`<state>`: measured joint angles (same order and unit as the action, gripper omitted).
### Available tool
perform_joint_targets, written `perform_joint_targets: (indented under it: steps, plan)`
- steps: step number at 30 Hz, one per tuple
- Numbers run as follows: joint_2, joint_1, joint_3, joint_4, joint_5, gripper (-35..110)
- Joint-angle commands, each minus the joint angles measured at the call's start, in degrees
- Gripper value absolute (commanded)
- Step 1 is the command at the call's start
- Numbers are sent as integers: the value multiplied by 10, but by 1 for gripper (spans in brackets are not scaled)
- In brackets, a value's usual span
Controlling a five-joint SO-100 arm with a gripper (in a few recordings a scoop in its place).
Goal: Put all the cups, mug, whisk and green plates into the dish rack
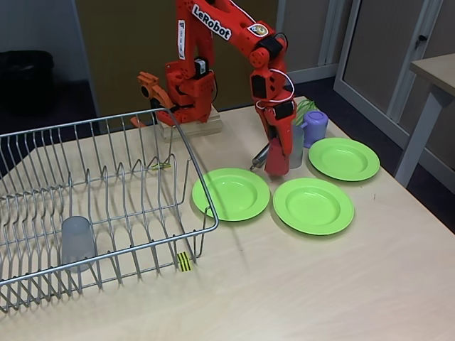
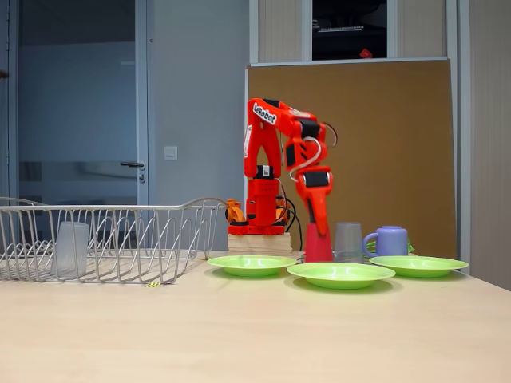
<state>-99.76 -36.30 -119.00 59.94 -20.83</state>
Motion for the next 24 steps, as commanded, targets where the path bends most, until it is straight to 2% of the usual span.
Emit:
perform_joint_targets:
  steps: [1, 6, 16, 24]
  plan:
    - [-88, 12, 48, 94, 15, 0]
    - [-136, 79, 161, 189, 137, 0]
    - [-10, 336, 506, 302, 463, 0]
    - [124, 531, 550, 298, 561, 0]
